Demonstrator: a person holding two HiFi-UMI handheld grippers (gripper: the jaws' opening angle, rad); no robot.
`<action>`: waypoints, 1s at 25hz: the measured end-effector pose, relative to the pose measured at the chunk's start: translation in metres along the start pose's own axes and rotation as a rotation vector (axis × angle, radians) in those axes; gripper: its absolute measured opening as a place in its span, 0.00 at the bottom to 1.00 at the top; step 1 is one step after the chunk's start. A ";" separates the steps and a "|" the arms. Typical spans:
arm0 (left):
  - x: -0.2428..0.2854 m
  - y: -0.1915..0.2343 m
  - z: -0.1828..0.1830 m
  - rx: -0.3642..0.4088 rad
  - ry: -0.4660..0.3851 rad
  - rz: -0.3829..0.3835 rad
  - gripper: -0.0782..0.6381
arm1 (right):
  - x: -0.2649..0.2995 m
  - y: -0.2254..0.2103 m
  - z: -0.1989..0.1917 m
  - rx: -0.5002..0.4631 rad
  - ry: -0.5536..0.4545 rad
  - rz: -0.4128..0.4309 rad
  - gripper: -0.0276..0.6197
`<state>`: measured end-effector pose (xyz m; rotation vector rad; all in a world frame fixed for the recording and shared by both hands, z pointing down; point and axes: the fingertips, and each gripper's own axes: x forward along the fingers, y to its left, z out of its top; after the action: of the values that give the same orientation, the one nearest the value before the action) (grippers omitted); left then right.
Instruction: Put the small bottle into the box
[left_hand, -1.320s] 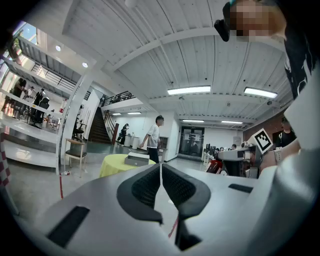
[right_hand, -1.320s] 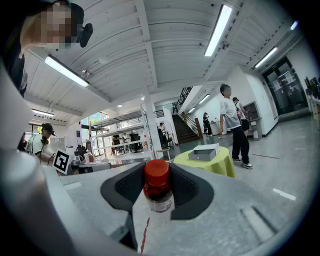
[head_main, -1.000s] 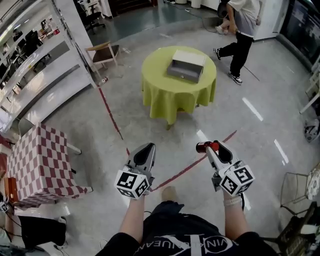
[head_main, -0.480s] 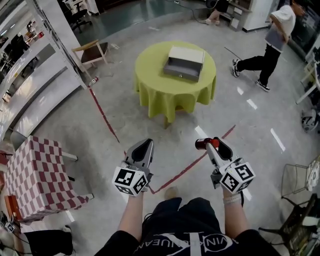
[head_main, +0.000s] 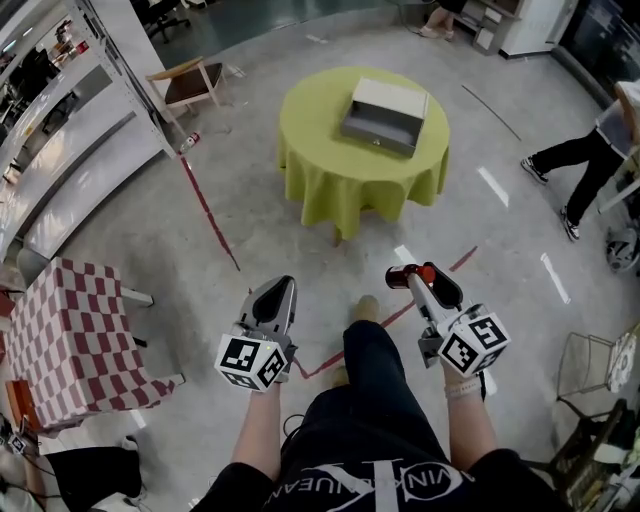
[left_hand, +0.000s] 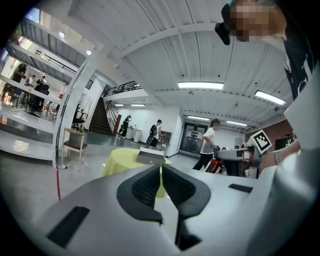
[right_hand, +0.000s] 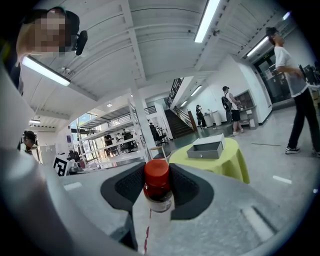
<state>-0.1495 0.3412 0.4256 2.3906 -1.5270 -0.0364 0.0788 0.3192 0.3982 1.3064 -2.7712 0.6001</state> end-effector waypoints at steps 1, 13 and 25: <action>0.002 0.003 0.002 -0.001 -0.005 0.006 0.14 | 0.006 -0.001 0.002 -0.003 0.001 0.012 0.27; 0.064 0.051 0.050 0.011 -0.060 0.073 0.14 | 0.090 -0.034 0.047 0.001 -0.018 0.081 0.27; 0.154 0.065 0.061 0.017 -0.034 0.050 0.14 | 0.147 -0.093 0.072 0.006 -0.007 0.106 0.27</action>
<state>-0.1511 0.1643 0.4058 2.3756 -1.6085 -0.0540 0.0629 0.1314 0.3893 1.1711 -2.8610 0.6103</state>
